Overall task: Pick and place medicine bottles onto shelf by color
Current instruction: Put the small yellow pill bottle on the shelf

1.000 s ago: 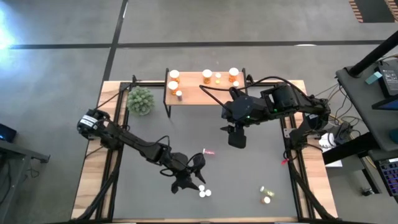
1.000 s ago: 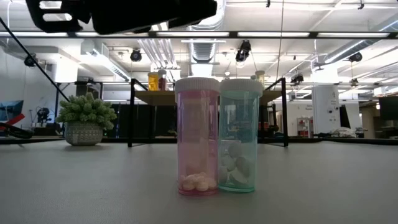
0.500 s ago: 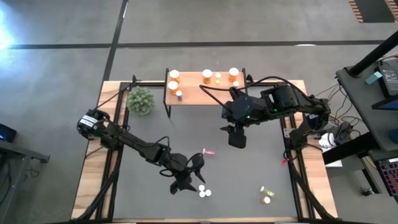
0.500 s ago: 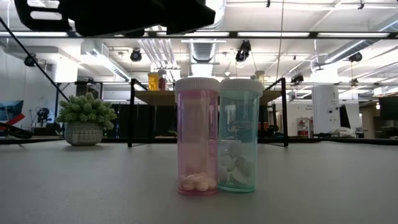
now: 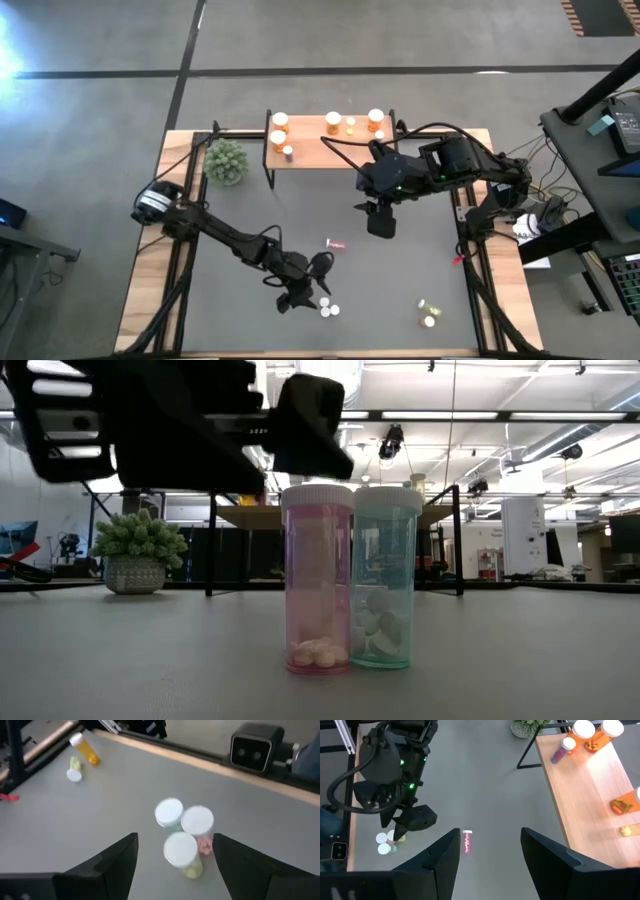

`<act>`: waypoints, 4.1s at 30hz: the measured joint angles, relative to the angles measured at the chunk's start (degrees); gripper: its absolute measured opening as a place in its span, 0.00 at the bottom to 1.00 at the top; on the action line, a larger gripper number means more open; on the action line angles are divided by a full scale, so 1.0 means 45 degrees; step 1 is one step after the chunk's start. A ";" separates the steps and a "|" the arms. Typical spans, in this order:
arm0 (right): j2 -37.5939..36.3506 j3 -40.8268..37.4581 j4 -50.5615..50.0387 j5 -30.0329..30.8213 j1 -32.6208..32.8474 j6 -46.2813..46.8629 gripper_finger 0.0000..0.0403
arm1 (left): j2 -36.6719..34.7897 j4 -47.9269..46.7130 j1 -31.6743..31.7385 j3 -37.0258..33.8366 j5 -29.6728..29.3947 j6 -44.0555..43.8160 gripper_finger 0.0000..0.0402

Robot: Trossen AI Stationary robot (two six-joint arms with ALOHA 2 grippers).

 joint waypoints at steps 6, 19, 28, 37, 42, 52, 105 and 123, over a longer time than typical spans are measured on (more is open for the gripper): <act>0.0003 0.0000 0.0003 -0.0003 0.0000 0.0000 0.49 | 0.0591 0.0379 0.0008 0.0068 -0.0007 -0.0007 0.60; 0.0000 0.0000 0.0000 -0.0005 0.0004 -0.0004 0.49 | 0.0981 0.0397 0.0034 0.0194 -0.0007 0.0010 0.60; 0.0004 0.0000 0.0000 -0.0004 0.0005 -0.0005 0.49 | 0.1146 0.0418 0.0081 0.0203 -0.0007 0.0024 0.48; 0.0000 0.0000 0.0003 -0.0003 0.0001 -0.0003 0.49 | 0.1146 0.0439 0.0104 0.0165 0.0035 0.0024 0.40; 0.0000 0.0000 0.0004 -0.0001 0.0005 -0.0001 0.49 | 0.1146 0.0445 0.0136 0.0165 0.0104 0.0024 0.40; 0.0000 0.0000 0.0004 -0.0004 0.0000 -0.0001 0.49 | 0.1136 0.0633 0.0146 0.0144 0.0134 0.0029 0.40; 0.0000 0.0000 0.0005 0.0000 0.0000 0.0000 0.49 | 0.0543 0.0884 0.0691 0.1007 -0.0909 0.0257 0.26; 0.0002 0.0000 0.0243 -0.0005 0.0002 -0.0005 0.49 | -0.2608 -0.2427 0.3849 0.2465 -0.3581 -0.3439 0.26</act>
